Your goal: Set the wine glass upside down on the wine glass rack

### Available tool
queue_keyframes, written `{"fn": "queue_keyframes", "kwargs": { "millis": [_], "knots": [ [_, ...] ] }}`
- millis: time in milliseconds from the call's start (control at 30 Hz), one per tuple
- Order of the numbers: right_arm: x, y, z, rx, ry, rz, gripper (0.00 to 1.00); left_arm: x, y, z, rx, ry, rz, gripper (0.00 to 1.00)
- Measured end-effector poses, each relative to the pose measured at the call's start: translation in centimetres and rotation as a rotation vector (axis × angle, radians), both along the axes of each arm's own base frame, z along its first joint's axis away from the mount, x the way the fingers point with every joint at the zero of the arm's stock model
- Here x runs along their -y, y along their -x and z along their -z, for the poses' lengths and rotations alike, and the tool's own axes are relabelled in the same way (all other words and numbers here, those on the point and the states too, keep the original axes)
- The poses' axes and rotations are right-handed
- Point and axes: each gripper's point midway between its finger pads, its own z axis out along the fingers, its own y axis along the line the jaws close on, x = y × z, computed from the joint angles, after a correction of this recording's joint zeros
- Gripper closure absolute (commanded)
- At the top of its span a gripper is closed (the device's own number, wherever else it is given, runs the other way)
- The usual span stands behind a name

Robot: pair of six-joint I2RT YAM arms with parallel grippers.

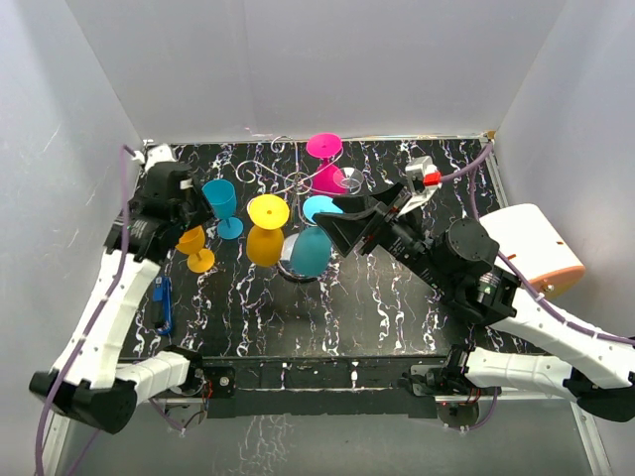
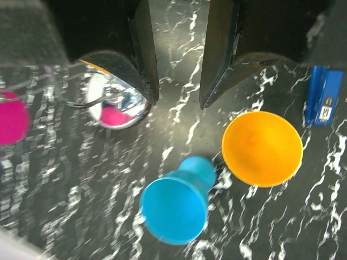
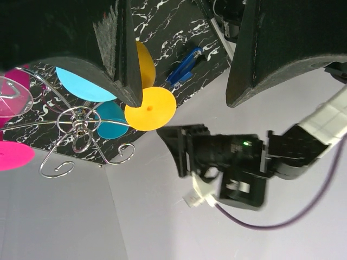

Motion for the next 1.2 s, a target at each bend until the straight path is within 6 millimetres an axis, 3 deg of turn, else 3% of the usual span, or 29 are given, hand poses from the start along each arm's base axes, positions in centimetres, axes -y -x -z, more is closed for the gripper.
{"fn": "queue_keyframes", "kwargs": {
  "millis": [133,400,633,900,1200],
  "knots": [
    [0.3,0.1,-0.2,-0.008,-0.015,0.003,0.39,-1.1,-0.5,5.2,-0.157,-0.062,-0.025,0.64],
    [0.3,0.1,0.7,-0.02,-0.009,0.002,0.39,-4.9,-2.1,8.5,-0.255,-0.045,-0.111,0.73],
    [-0.1,-0.1,1.1,-0.027,0.002,0.0,0.38,-4.3,-3.3,12.2,-0.349,0.004,-0.05,0.72],
    [-0.6,-0.3,1.6,-0.034,0.015,-0.001,0.38,-4.1,-3.4,14.1,-0.381,0.014,-0.015,0.78],
    [-1.2,-0.5,2.1,-0.049,0.024,-0.01,0.39,-4.6,-2.9,15.2,-0.404,-0.013,-0.007,1.0]
  ]
}}
